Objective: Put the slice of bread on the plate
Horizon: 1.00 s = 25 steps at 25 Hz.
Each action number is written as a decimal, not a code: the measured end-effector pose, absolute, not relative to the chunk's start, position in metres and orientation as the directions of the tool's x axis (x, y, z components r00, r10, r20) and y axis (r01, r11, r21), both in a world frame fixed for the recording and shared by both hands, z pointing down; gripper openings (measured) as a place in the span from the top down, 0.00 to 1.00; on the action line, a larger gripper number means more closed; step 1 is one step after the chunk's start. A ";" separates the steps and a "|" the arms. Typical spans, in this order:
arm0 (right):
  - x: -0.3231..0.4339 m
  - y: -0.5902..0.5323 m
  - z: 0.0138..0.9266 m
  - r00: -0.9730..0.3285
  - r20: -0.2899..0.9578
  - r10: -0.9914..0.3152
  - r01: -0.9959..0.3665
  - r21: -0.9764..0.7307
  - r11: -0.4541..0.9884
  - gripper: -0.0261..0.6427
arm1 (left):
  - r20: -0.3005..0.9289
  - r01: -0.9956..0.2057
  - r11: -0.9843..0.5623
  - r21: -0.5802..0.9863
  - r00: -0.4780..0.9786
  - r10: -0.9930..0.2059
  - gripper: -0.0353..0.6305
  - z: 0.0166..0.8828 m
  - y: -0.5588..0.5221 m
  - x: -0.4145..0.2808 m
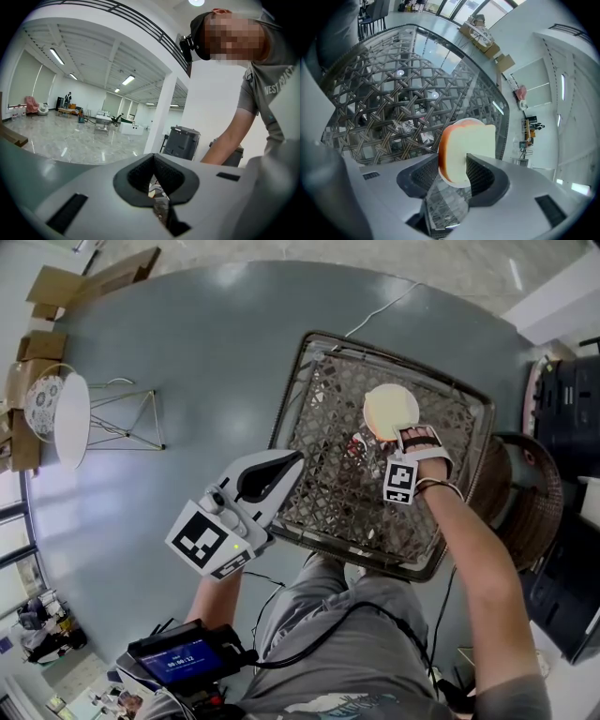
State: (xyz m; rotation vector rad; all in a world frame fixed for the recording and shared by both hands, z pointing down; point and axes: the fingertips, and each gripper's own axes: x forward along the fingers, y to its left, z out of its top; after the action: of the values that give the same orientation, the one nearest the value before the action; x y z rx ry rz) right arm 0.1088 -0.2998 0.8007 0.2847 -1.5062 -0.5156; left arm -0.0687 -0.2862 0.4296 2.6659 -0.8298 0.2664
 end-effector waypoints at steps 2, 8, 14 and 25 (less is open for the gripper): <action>0.110 -0.300 0.804 -0.004 0.894 -0.448 0.152 0.444 0.883 0.71 | 0.273 -0.580 -0.772 0.260 0.811 -0.517 0.94 0.429 -0.287 -0.068; 0.113 -0.300 0.809 0.018 0.965 -0.262 0.056 0.260 0.964 0.68 | 0.270 -0.570 -0.780 0.259 0.818 -0.508 0.94 0.430 -0.287 -0.058; 0.122 -0.296 0.795 0.008 0.987 -0.161 -0.001 0.161 0.987 0.64 | 0.258 -0.570 -0.786 0.239 0.818 -0.514 0.94 0.417 -0.284 -0.051; 0.128 -0.281 0.715 -0.197 0.968 -0.158 -0.251 0.106 0.962 0.64 | 0.214 -0.539 -0.812 0.223 0.840 -0.499 0.94 0.390 -0.270 -0.024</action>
State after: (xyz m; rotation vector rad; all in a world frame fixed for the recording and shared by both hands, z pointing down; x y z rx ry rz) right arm 0.1284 -0.2813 0.7152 0.3044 -1.7770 0.0867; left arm -0.0240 -0.2699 0.3903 2.7438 -0.7908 0.2111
